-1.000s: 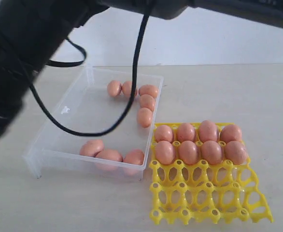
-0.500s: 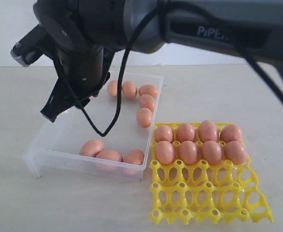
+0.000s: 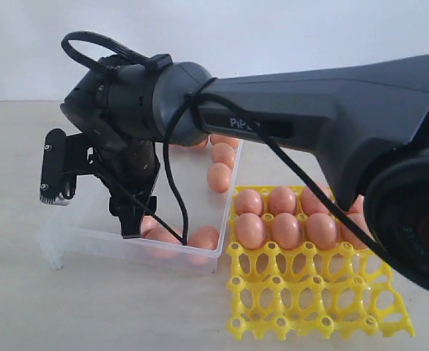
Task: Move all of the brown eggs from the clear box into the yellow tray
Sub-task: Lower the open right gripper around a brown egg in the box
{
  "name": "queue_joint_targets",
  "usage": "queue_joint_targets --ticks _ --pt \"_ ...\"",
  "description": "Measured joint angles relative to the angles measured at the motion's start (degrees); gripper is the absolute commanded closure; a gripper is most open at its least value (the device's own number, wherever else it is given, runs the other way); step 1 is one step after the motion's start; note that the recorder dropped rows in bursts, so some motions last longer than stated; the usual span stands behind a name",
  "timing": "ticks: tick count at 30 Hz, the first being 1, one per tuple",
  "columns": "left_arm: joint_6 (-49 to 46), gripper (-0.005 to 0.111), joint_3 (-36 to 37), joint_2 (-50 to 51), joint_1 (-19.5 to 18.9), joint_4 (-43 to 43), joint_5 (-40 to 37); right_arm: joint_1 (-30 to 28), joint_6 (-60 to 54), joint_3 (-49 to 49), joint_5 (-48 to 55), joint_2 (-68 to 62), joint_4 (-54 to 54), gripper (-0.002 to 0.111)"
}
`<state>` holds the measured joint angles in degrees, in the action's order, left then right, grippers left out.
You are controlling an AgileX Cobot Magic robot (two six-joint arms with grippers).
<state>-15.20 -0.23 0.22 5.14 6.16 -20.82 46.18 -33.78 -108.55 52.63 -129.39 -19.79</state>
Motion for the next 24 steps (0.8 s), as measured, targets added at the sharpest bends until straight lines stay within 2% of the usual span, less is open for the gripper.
queue_joint_targets --ticks 8,12,15,19,24 --pt "0.00 0.103 0.00 0.00 0.00 0.00 0.00 -3.97 -3.21 0.00 -3.41 -0.08 9.49 0.050" --pt "0.00 0.103 0.00 0.00 0.00 0.00 0.00 -7.26 -4.31 0.00 -7.11 0.18 21.24 0.050" --pt "0.00 0.103 0.00 0.00 0.00 0.00 0.00 -8.56 -9.18 0.00 -3.59 0.50 28.14 0.050" --pt "0.00 0.103 0.00 0.00 0.00 0.00 0.00 -8.74 -21.74 0.00 6.40 0.63 30.12 0.050" --pt "0.00 0.103 0.00 0.00 0.00 0.00 0.00 -9.22 -29.79 0.00 8.02 0.63 31.15 0.050"
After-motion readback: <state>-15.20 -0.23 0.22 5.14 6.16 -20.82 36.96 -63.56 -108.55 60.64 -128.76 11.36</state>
